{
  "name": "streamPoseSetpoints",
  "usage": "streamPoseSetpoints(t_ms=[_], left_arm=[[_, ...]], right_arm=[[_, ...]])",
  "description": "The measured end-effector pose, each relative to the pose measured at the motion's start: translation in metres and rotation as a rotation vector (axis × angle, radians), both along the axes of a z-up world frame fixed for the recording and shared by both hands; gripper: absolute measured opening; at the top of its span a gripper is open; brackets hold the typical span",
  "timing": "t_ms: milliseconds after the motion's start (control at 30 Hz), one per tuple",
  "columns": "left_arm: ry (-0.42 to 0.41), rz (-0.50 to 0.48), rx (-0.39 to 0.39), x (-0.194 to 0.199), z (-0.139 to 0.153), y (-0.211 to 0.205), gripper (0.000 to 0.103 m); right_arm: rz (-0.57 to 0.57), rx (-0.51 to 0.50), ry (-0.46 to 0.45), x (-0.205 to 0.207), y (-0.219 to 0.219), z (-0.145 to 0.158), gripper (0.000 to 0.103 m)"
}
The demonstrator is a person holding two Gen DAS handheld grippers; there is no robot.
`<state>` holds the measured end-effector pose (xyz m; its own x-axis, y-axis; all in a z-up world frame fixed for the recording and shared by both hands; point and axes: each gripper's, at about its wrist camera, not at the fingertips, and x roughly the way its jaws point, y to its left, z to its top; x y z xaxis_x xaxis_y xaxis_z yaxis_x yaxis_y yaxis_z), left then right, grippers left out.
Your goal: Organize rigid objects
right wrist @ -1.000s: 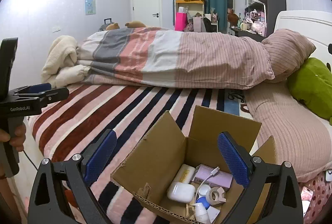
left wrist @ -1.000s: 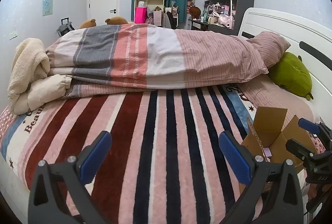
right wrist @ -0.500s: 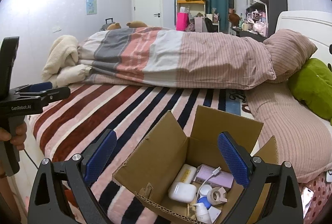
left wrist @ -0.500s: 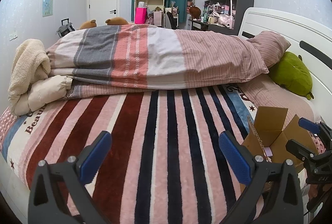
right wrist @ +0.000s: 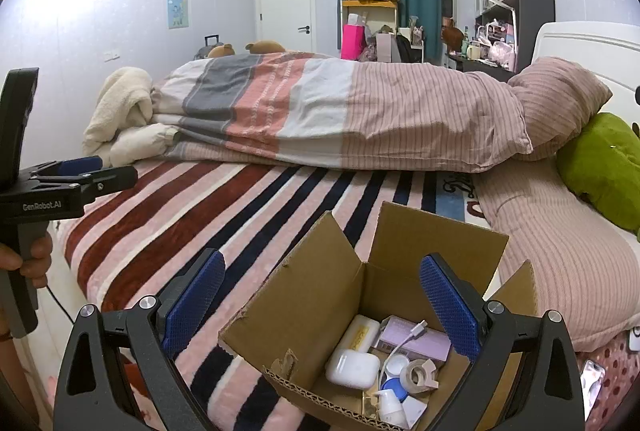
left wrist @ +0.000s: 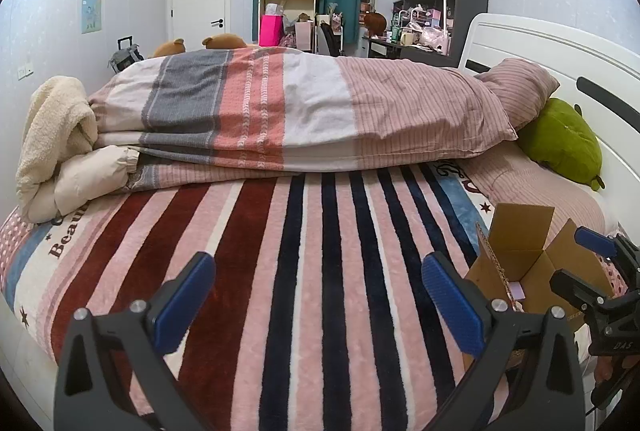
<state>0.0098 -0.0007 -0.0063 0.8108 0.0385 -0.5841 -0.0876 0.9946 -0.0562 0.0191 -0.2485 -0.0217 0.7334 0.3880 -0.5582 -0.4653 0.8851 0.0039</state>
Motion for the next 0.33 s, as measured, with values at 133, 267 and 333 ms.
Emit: streamPoseSetpoints(t_ms=[133,267,333], left_arm=[[0.002,-0.002,0.001,0.0003,0.0003,0.0005,0.102],[0.000,-0.003,0.001,0.0000,0.0005,-0.0004,0.102],[-0.001,-0.007,0.004,0.0004,0.0011,-0.0005,0.102]], right_arm=[[0.003,0.002,0.003,0.0001,0.0008,-0.0003,0.098],[0.004,0.002,0.002,0.0010,-0.0005,-0.0002,0.098],[0.007,0.003,0.001,0.0005,0.0000,-0.0003,0.098]])
